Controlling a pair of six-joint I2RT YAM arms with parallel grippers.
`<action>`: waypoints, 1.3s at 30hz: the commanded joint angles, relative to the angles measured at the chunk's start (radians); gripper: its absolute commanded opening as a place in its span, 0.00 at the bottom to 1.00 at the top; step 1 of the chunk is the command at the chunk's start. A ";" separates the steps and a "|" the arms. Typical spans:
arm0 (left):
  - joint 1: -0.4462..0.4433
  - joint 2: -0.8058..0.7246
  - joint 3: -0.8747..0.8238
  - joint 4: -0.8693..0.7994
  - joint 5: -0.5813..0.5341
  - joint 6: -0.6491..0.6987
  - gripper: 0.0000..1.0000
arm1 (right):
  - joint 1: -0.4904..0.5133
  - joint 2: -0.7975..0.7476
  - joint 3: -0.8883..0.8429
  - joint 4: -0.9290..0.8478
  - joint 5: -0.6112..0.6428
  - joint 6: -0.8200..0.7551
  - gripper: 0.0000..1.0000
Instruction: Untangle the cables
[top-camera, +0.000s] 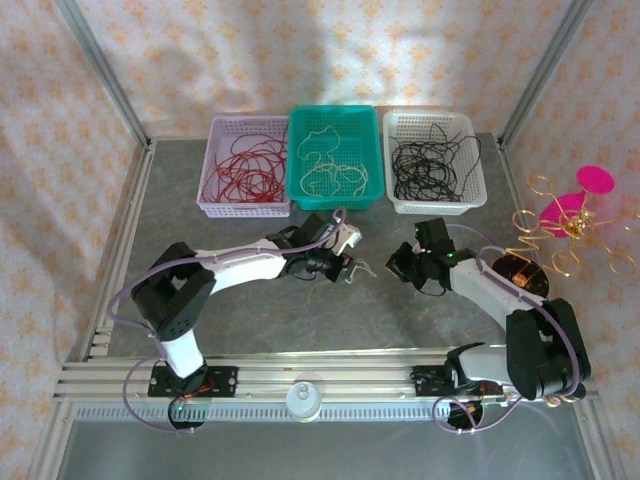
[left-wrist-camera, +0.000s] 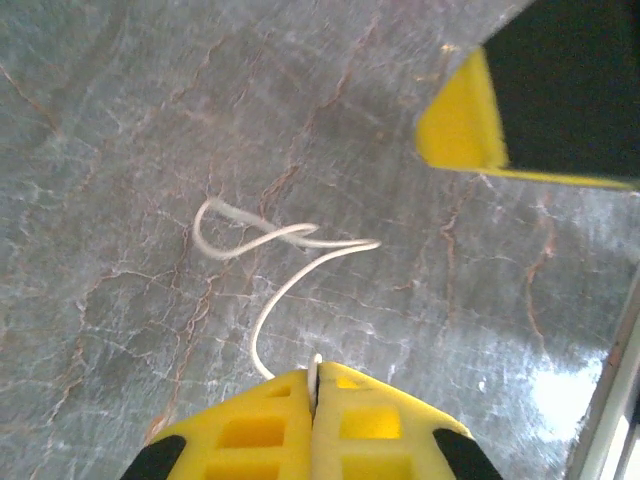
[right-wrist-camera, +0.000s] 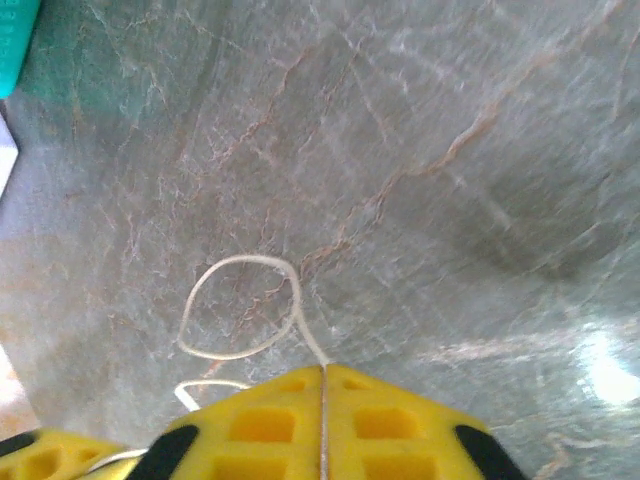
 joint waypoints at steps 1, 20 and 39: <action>-0.006 -0.068 0.047 -0.119 -0.040 0.092 0.00 | -0.041 -0.037 0.082 -0.014 -0.052 -0.167 0.20; -0.004 -0.269 0.331 -0.241 -0.094 0.259 0.00 | -0.032 0.008 0.116 0.369 -0.360 -0.133 0.50; 0.024 -0.350 0.405 -0.165 -0.212 0.259 0.00 | 0.061 0.085 0.101 0.360 -0.229 -0.126 0.03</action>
